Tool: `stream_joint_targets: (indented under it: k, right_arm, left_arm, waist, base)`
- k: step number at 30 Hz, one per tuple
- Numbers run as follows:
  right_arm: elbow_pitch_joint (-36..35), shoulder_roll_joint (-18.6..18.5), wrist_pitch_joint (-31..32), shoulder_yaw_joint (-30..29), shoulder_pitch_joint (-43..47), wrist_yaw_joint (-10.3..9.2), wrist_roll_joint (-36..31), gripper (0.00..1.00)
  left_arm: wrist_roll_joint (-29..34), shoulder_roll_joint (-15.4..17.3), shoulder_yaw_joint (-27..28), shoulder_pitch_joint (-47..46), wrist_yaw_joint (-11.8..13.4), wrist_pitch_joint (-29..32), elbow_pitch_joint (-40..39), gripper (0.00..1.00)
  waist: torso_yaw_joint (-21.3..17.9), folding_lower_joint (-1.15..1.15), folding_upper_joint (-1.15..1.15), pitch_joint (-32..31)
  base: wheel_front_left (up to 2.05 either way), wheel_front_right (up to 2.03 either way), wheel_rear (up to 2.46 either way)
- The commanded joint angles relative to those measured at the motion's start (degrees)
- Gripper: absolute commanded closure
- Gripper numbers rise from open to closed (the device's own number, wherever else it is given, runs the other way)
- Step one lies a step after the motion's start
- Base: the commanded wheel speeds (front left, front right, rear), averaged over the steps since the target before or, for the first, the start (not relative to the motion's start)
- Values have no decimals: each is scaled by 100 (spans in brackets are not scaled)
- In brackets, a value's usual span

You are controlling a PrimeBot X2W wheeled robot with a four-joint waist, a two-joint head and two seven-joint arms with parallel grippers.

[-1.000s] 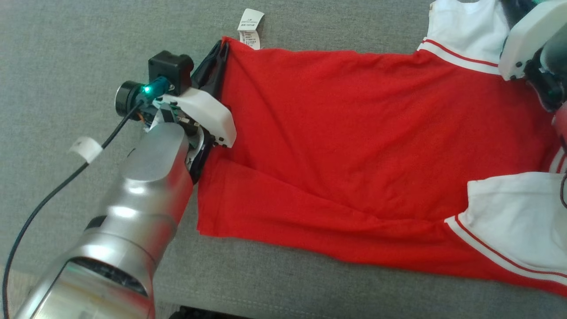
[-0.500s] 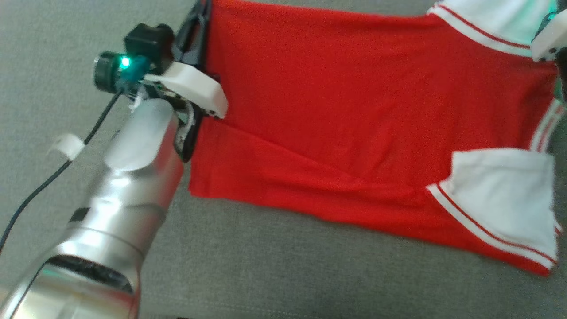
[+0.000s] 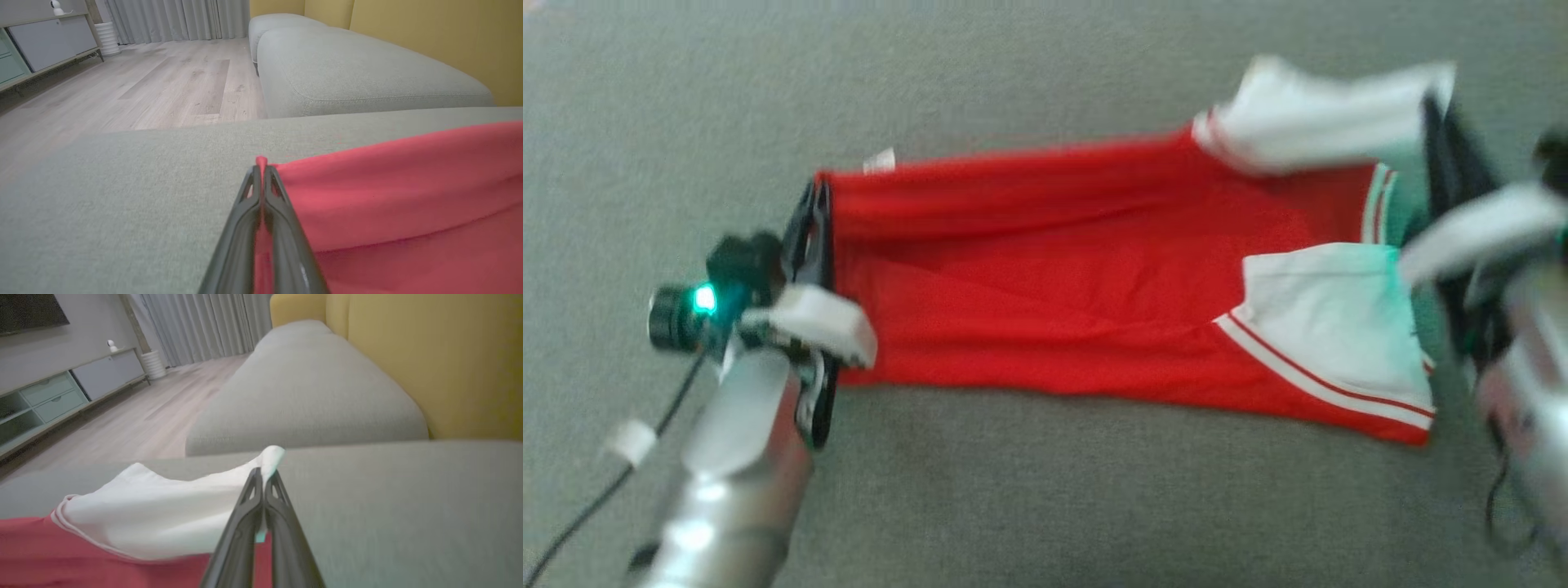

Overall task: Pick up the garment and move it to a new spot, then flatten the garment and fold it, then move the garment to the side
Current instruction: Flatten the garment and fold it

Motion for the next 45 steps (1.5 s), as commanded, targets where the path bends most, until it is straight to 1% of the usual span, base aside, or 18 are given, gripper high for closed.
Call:
stream_joint_targets:
  k: [1, 5, 6, 9, 10, 11, 12, 13, 15, 17, 19, 22, 27, 32, 36, 40, 43, 45]
  right_arm:
    - [-329, 32, -77, 6, 408, 18, 151, 100]
    - [-674, 146, -77, 26, 1235, 18, 334, 100]
    - [-674, 146, -77, 26, 1235, 18, 334, 100]
    - [-772, 270, -77, 54, 1643, 18, 427, 100]
    - [-779, 301, -77, 26, 1730, 18, 435, 100]
    - [-758, 345, -77, -42, 1805, 18, 452, 34]
    - [-746, 395, -77, -117, 1860, 18, 449, 0]
    - [-749, 430, -77, -189, 1895, 18, 394, 0]
    - [-783, 519, -77, -401, 1947, 18, 214, 0]
    - [-873, 578, -77, -663, 1998, 18, -199, 0]
    - [-969, 713, -77, -1022, 2084, 18, -625, 0]
    - [-1106, 985, -77, -1434, 2283, 18, -1274, 0]
    - [-1153, 1357, -77, -1753, 2637, 18, -2001, 0]
    - [-1072, 1593, -77, -1902, 2896, 18, -2275, 0]
    - [-997, 1672, -77, -1932, 2947, 18, -2342, 0]
    - [-916, 1696, -77, -1957, 2893, 18, -2356, 0]
    - [-748, 1653, -77, -2031, 2722, 18, -2344, 0]
    - [-574, 1607, -77, -2048, 2510, 18, -2362, 0]
  left_arm:
    - [122, 244, 314, 193, 49, -54, -261, 100]
    - [297, 178, 577, 832, 13, -54, -521, 100]
    - [297, 178, 577, 832, 13, -54, -521, 100]
    - [394, 53, 760, 1212, 11, -54, -572, 100]
    - [425, 7, 813, 1314, 14, -54, -562, 97]
    - [462, -32, 874, 1406, 40, -54, -558, 55]
    - [495, -66, 946, 1494, 82, -54, -556, 14]
    - [537, -92, 1015, 1572, 122, -54, -575, 0]
    - [650, -133, 1177, 1727, 255, -54, -710, 0]
    - [742, -191, 1351, 1913, 358, -54, -911, 0]
    - [874, -242, 1473, 2111, 421, -54, -1153, 0]
    - [1042, -334, 1579, 2420, 405, -54, -1498, 0]
    - [1278, -452, 1600, 2878, 305, -54, -1878, 0]
    - [1322, -529, 1629, 3281, 222, -54, -2126, 0]
    - [1298, -559, 1611, 3452, 163, -54, -2213, 0]
    - [1232, -571, 1610, 3465, 113, -54, -2242, 0]
    - [1113, -573, 1476, 3444, 100, -54, -2260, 0]
    - [845, -573, 1375, 3405, 71, -54, -2288, 0]
  waist:
    - [-201, 1, 0, -246]
    - [-310, 1, 0, -423]
    - [-310, 1, 0, -423]
    - [-349, 1, 0, -540]
    - [-353, 1, 0, -570]
    - [-357, 1, 0, -609]
    - [-358, 1, 0, -659]
    - [-361, 1, 0, -690]
    - [-361, 1, 0, -778]
    - [-351, 1, 0, -873]
    - [-336, 1, 0, -972]
    - [-295, 1, 0, -1129]
    - [-211, 1, 0, -1416]
    - [-179, 1, 0, -1577]
    - [-171, 1, 0, -1607]
    - [-154, 1, 0, -1559]
    - [-129, 1, 0, -1439]
    - [-101, 1, 0, -1307]
  base:
    - [0, 0, 0]
    - [0, 0, 0]
    - [0, 0, 0]
    - [0, 0, 0]
    - [0, 0, 0]
    - [0, 0, 0]
    - [0, 0, 0]
    - [0, 0, 0]
    - [0, 0, 0]
    - [0, 0, 0]
    - [0, 0, 0]
    - [0, 0, 0]
    - [0, 0, 0]
    - [0, 0, 0]
    - [0, 0, 0]
    - [0, 0, 0]
    - [0, 0, 0]
    - [0, 0, 0]
